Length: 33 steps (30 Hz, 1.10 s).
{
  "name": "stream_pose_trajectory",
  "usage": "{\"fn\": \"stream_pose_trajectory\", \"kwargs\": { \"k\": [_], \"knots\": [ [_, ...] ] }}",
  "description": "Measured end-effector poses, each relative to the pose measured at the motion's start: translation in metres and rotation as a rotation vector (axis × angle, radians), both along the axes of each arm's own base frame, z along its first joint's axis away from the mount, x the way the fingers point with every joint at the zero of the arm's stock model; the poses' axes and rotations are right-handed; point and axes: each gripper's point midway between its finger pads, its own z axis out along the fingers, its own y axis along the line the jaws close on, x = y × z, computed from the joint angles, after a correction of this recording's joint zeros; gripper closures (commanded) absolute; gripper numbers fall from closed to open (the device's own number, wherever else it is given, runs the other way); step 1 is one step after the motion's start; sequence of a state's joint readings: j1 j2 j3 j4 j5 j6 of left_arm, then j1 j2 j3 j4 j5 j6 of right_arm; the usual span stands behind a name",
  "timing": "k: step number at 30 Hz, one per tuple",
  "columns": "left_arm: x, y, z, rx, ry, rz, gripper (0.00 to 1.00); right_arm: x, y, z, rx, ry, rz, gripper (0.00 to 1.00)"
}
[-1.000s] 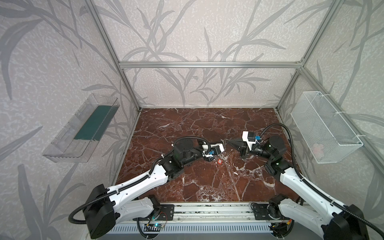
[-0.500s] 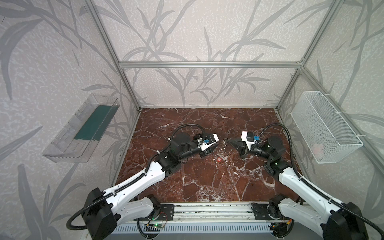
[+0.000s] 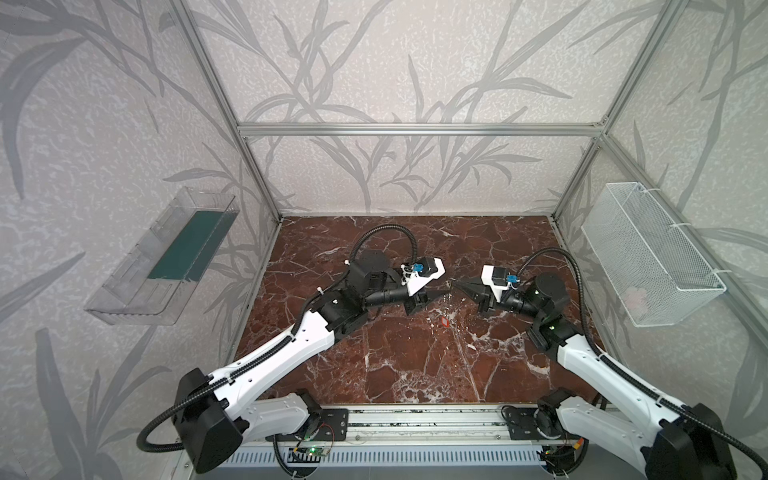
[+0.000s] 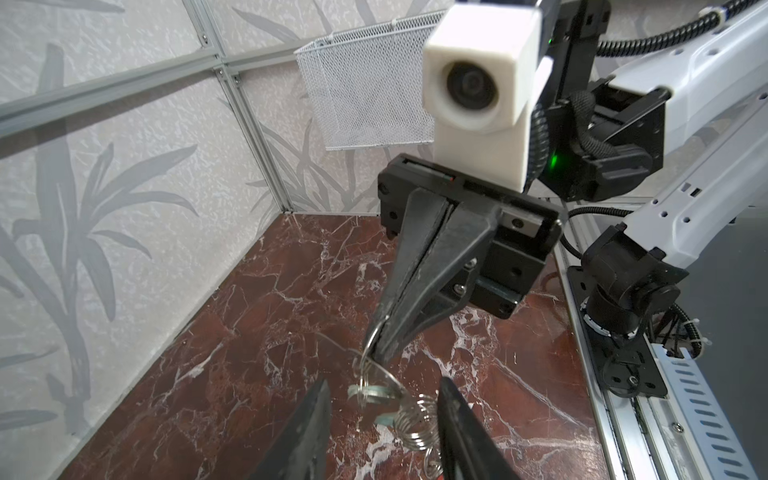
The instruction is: Put the keys on the keyring
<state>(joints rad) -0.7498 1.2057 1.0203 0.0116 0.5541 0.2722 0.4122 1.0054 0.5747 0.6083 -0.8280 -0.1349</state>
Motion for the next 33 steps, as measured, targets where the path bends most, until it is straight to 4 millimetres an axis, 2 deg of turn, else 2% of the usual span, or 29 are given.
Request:
{"fn": "stream_pose_trajectory", "kwargs": {
  "k": [6, 19, 25, 29, 33],
  "knots": [
    [0.01, -0.004, -0.007, 0.002, 0.06, 0.013, 0.65, -0.003, 0.001, -0.002, -0.011, -0.012, 0.021, 1.0],
    [0.006, -0.009, -0.008, -0.008, 0.084, -0.025, 0.83, -0.007, 0.002, -0.003, -0.02, -0.021, 0.043, 1.0],
    [0.005, -0.011, -0.009, -0.012, 0.085, -0.046, 1.0, -0.007, 0.002, -0.004, -0.022, -0.022, 0.041, 1.0],
    [0.006, -0.013, -0.01, -0.006, 0.1, -0.051, 1.0, -0.005, 0.001, -0.006, -0.029, -0.02, 0.032, 1.0],
    [0.01, -0.015, -0.011, 0.017, 0.134, -0.044, 1.0, 0.001, -0.002, -0.007, -0.04, -0.03, -0.011, 0.81]
  ]
}}
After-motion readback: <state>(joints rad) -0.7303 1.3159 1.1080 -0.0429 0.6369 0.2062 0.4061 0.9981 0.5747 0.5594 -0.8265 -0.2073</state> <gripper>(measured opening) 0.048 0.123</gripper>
